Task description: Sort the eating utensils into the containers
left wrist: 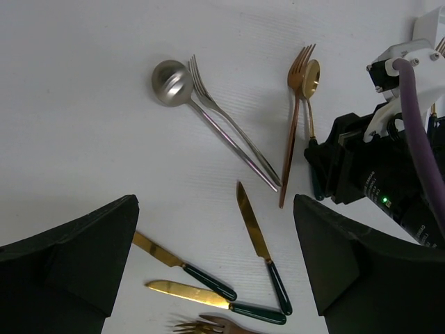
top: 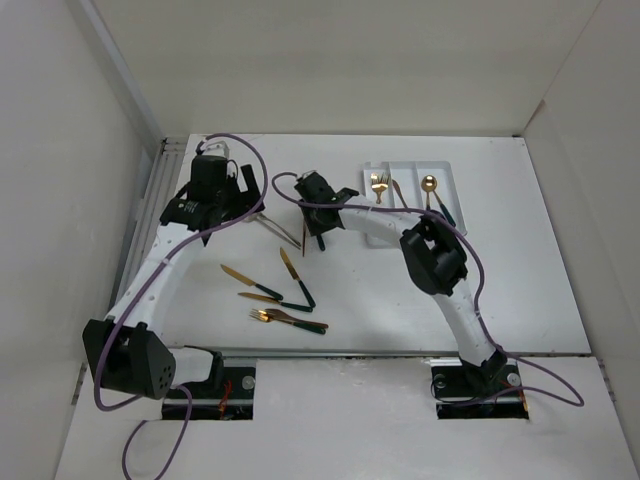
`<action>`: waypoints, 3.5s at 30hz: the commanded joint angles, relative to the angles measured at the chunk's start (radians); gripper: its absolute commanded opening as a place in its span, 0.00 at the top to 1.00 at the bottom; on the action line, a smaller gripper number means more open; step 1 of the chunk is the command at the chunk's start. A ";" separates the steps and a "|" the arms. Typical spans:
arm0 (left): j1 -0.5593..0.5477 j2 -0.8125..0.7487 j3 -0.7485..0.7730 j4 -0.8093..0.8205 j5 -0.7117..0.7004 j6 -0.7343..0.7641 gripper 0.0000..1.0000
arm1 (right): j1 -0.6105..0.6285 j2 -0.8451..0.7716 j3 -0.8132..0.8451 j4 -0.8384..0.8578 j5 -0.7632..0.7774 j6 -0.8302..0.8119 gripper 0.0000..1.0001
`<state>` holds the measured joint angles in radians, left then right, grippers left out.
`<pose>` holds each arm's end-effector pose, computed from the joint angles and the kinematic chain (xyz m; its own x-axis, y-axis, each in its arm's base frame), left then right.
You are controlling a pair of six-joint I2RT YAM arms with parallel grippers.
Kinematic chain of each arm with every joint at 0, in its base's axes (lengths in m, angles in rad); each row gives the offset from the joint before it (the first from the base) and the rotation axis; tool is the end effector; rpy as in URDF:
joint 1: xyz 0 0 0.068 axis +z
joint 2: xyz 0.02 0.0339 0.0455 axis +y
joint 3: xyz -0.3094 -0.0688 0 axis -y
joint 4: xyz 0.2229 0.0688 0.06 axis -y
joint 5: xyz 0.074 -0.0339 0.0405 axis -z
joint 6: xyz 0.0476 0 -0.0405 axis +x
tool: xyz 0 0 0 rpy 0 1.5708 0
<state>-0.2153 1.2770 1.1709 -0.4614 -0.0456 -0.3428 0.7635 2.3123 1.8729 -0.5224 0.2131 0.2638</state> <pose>0.2553 -0.0536 0.3804 -0.5537 -0.2226 -0.8024 -0.0109 0.9655 -0.2604 0.3863 0.3559 0.2023 -0.7255 -0.3416 -0.5975 -0.4136 0.9103 -0.0183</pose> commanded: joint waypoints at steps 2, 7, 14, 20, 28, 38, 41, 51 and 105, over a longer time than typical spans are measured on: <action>0.010 -0.050 -0.013 0.017 0.000 -0.009 0.08 | 0.002 0.015 -0.023 -0.016 0.020 0.011 0.69; 0.028 -0.059 -0.013 0.017 0.009 -0.018 0.08 | -0.050 -0.004 -0.058 0.008 -0.032 0.072 0.85; 0.047 -0.059 -0.013 0.017 0.036 -0.018 0.08 | -0.061 -0.050 -0.101 0.067 -0.101 0.090 1.00; 0.056 -0.030 0.007 0.017 0.069 -0.036 0.08 | -0.104 -0.202 -0.136 0.139 -0.162 0.109 1.00; 0.065 -0.030 0.007 -0.002 0.069 0.043 0.20 | -0.410 -0.523 -0.279 0.236 -0.254 0.101 1.00; -0.019 0.229 0.237 -0.028 0.142 0.192 0.23 | -0.690 -0.518 -0.356 0.090 -0.253 -0.166 1.00; -0.056 0.330 0.314 -0.019 0.170 0.215 0.23 | -0.713 -0.435 -0.319 0.041 -0.268 -0.222 1.00; -0.156 0.576 0.456 -0.019 0.190 0.225 0.21 | -0.722 -0.353 -0.297 -0.018 -0.169 -0.255 0.94; -0.210 0.972 0.520 -0.020 0.128 0.074 0.90 | -0.702 -0.691 -0.396 -0.025 -0.115 -0.255 0.49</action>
<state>-0.4217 2.1872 1.6917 -0.4713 0.0425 -0.2356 0.0540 1.6615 1.4773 -0.5610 0.0898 0.0193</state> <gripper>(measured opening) 0.134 0.509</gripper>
